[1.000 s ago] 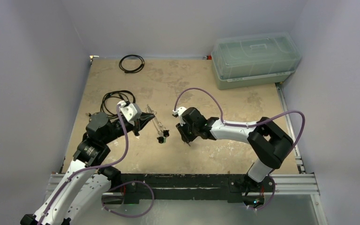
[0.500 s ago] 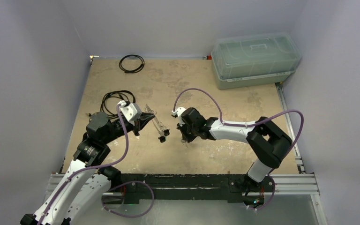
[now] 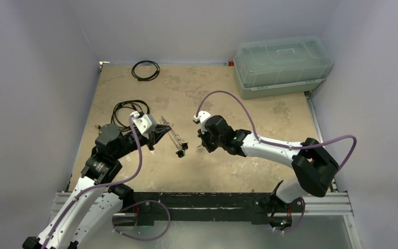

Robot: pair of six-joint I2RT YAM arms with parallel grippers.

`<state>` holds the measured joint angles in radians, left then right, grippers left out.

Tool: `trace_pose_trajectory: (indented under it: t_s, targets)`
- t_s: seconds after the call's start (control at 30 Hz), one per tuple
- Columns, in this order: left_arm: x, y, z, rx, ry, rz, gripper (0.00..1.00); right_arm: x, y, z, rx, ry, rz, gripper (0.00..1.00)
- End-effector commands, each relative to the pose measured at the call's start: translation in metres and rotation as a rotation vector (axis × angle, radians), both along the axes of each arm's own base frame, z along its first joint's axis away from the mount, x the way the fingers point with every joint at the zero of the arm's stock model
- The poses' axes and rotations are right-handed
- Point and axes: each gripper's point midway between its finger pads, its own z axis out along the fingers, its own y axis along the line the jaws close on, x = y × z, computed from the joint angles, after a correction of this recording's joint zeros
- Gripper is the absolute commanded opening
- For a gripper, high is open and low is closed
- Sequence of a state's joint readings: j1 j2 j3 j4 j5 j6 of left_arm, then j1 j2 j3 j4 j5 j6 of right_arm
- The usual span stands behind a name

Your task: Put the keys on the keyring

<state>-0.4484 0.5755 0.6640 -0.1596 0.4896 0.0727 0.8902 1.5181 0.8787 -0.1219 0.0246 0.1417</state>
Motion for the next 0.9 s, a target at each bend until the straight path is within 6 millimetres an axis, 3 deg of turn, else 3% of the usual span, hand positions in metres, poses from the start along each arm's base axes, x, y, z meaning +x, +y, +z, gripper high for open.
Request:
trace_pose_trajectory:
  t_s: [0.0, 0.33, 0.67, 0.87]
  targets:
    - [-0.002, -0.001, 0.031, -0.03, -0.093, -0.011, 0.0, 0.009, -0.005, 0.022, 0.037, -0.082, -0.054, 0.0]
    - [-0.003, -0.003, 0.031, -0.032, -0.096, -0.026, 0.0, 0.013, -0.013, 0.069, 0.152, -0.197, -0.099, 0.0]
    - [-0.008, -0.006, 0.033, -0.037, -0.104, -0.056, 0.0, -0.001, -0.012, 0.145, 0.353, -0.319, -0.037, 0.0]
    - [-0.01, -0.008, 0.033, -0.039, -0.107, -0.077, 0.0, -0.024, 0.0, 0.199, 0.512, -0.413, 0.125, 0.0]
